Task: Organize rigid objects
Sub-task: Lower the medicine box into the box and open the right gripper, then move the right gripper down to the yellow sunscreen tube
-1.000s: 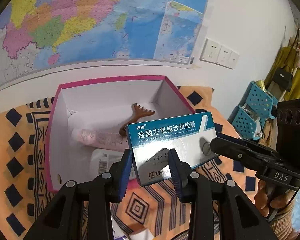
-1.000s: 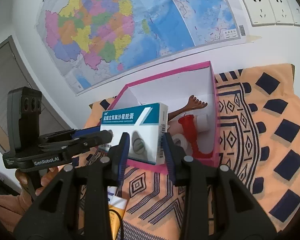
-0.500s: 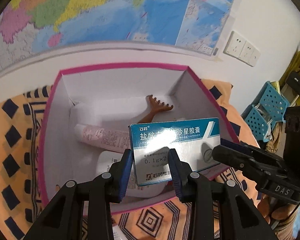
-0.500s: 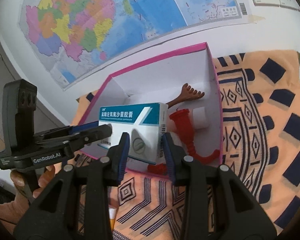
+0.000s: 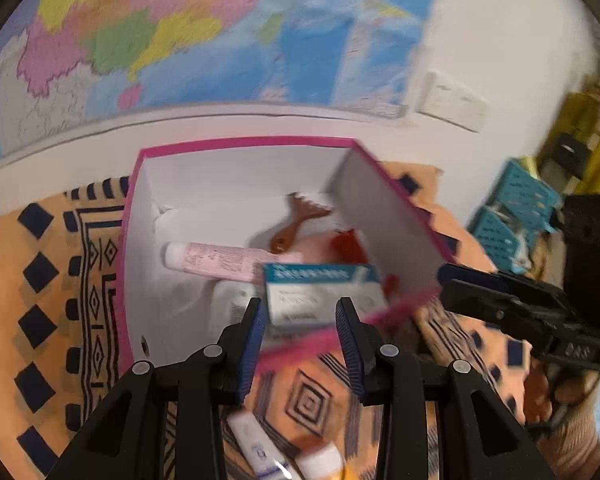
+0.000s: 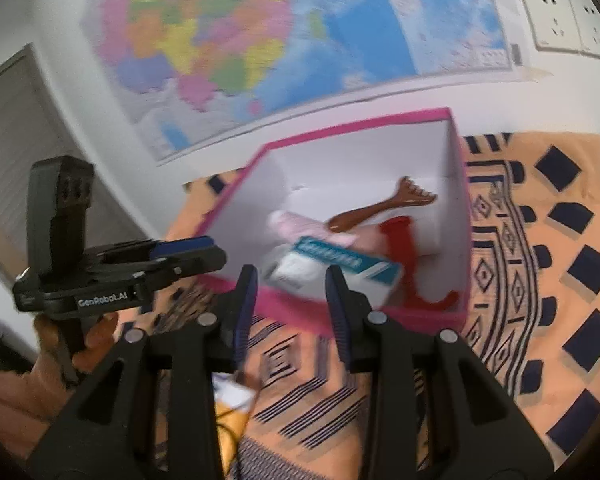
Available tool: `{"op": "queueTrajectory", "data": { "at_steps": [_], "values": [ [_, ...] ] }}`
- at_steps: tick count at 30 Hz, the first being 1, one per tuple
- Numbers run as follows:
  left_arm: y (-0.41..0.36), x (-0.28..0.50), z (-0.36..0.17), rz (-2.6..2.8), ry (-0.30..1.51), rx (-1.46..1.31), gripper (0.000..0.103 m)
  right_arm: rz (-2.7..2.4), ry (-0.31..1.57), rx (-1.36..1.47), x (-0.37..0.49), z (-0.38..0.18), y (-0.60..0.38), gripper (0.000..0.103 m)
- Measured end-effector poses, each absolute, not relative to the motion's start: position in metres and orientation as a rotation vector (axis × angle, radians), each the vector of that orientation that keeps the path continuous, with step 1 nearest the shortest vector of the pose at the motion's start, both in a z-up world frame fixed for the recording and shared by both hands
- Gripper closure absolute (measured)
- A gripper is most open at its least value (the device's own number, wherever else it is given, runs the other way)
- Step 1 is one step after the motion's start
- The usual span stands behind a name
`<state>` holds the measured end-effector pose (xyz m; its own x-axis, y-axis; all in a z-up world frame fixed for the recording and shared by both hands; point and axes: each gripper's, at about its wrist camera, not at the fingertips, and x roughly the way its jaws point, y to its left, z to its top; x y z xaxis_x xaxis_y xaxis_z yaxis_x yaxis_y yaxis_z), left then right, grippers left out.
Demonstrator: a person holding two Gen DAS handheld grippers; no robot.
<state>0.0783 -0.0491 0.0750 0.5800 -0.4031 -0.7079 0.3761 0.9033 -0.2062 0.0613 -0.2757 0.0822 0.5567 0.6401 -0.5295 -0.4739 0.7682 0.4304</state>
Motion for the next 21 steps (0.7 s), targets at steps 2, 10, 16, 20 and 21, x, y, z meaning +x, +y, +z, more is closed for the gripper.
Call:
{"op": "queueTrajectory", "data": {
  "at_steps": [2,10,16,20,21],
  "values": [
    [-0.046,0.063,0.079,-0.496,0.817,-0.024,0.066,0.715,0.720,0.254,0.045,0.085,-0.274,0.066],
    [-0.044,0.026,0.058,-0.579,0.857,0.013,0.066,0.826,0.775,0.285,-0.003,0.075,-0.271,0.066],
    [-0.050,0.020,0.023,-0.589,0.942,0.068,0.066,0.867,0.925,0.318,-0.030,0.036,-0.258,0.066],
    [-0.051,0.021,0.009,-0.587,0.971,0.077,0.066,0.878,1.028,0.336,-0.046,0.010,-0.247,0.066],
    [-0.052,0.020,0.007,-0.587,0.972,0.082,0.066,0.885,1.050,0.345,-0.050,0.003,-0.244,0.066]
  ]
}}
